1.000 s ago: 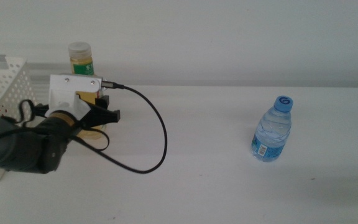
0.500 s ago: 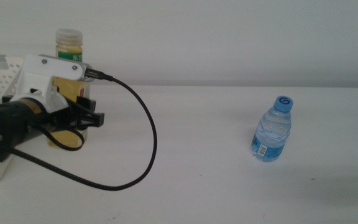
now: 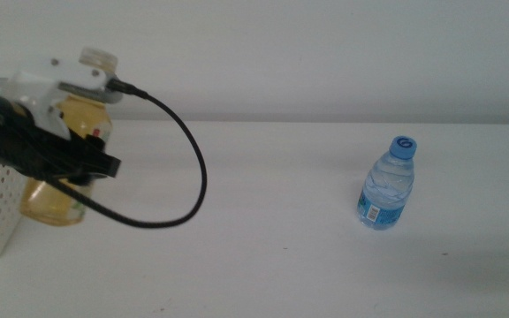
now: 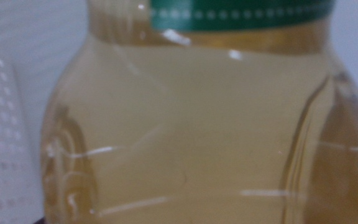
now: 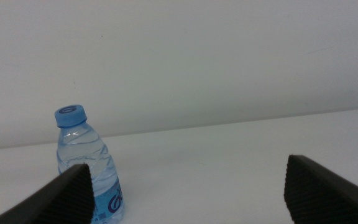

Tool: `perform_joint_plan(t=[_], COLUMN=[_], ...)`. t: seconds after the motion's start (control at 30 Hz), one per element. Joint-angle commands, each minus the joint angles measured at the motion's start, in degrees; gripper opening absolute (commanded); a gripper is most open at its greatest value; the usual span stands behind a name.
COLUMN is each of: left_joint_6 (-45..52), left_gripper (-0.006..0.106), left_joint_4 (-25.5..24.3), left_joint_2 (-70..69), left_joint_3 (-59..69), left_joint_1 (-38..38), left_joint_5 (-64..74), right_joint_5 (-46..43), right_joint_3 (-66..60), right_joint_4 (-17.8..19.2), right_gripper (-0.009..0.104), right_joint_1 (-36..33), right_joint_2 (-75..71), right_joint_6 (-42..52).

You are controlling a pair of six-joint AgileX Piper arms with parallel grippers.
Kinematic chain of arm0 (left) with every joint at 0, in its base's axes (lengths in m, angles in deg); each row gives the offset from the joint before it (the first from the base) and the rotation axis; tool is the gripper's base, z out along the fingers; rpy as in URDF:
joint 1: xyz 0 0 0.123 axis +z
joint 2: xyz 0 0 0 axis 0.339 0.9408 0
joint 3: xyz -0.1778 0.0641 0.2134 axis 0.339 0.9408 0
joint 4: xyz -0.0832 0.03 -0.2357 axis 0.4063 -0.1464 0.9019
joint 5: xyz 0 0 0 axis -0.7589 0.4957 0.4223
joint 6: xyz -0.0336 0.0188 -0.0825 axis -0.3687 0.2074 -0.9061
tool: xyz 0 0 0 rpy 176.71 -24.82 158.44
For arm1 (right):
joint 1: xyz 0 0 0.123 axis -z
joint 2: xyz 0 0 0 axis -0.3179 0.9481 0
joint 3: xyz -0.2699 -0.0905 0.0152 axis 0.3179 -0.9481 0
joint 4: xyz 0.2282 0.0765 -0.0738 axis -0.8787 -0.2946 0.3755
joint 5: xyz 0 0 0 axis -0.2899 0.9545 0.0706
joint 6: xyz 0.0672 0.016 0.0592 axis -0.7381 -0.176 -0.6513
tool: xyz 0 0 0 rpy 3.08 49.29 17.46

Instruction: Use arms to grab the bottles and put them into the dustbin to the left of the table.

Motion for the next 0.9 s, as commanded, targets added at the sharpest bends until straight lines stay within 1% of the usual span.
perform_joint_plan(t=[0.0,0.2,0.4,0.6,0.7,0.8,0.87], left_joint_6=[3.08,10.28,17.14,19.48,19.34,19.24,19.24], left_gripper=[-0.002,-0.002,-0.002,-0.002,-0.002,-0.002,-0.002], left_joint_4=[0.28,1.25,1.36,1.23,-0.88,-4.24,-5.07], left_joint_2=[-1.03,1.24,7.02,15.55,20.22,25.02,27.56], left_joint_3=[-3.37,-12.01,-23.42,-35.04,-40.64,-46.64,-49.42], left_joint_1=[1.78,8.36,14.4,18.5,19.66,20.86,21.74], left_joint_5=[2.02,12.37,24.34,30.01,32.59,37.68,38.54], right_joint_5=[-0.53,-0.53,-0.53,-0.53,-0.53,-0.53,-0.53], right_joint_3=[-2.5,-2.5,-2.5,-2.5,-2.5,-2.5,-2.5], right_joint_4=[0.07,0.07,0.07,0.07,0.07,0.07,0.07], right_gripper=[0.082,0.082,0.082,0.082,0.082,0.082,0.082], right_joint_1=[0.37,0.37,0.37,0.37,0.37,0.37,0.37], right_joint_2=[-1.74,-1.74,-1.74,-1.74,-1.74,-1.74,-1.74], right_joint_6=[0.25,0.25,0.25,0.25,0.25,0.25,0.25])
